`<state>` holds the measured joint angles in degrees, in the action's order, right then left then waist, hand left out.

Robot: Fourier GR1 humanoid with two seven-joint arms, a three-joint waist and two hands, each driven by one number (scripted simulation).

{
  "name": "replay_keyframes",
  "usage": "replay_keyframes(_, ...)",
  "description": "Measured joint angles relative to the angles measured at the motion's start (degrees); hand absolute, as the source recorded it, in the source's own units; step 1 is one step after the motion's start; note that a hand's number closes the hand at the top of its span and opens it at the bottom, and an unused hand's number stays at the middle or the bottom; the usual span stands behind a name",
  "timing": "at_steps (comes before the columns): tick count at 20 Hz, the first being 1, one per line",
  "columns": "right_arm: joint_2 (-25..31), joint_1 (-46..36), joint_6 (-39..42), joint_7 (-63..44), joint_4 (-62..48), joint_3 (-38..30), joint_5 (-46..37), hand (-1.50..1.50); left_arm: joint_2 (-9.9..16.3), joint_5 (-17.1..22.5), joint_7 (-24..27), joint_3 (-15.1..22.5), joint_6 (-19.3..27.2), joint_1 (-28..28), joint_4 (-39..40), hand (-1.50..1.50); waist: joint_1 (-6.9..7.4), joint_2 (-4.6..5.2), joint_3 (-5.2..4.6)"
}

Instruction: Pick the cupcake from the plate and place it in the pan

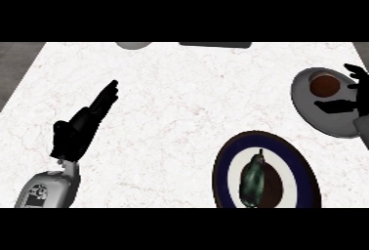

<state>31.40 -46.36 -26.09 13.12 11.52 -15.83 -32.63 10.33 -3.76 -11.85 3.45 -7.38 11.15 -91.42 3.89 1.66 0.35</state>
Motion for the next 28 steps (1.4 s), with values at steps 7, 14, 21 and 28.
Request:
replay_keyframes(7, -0.4, -0.5, 3.4, 9.4, 1.1, -9.0, 9.3, -1.5, -0.4, -0.3, 0.3, 0.1, 0.2, 0.0, 0.3, 0.0, -0.18, 0.2, 0.16)
replay_keyframes(14, 2.4, 1.9, 15.6, 17.7, 0.6, -17.6, 18.7, -1.5, -0.7, -0.8, 0.2, 0.1, 0.7, -0.8, -0.2, 0.0, -0.83, -0.03, 0.14)
replay_keyframes(21, 5.4, 8.1, 27.5, 27.3, -0.6, -20.7, 22.4, -1.5, -0.5, -0.1, -0.5, -0.3, 0.2, -1.9, -1.5, 0.0, -1.4, -0.43, 0.05)
replay_keyframes(28, 5.9, 14.4, 33.6, 37.7, -0.6, -21.8, 24.0, -1.5, 0.0, -0.4, 0.6, -1.6, -0.1, -1.5, 0.6, 0.0, -2.24, -0.79, -0.07)
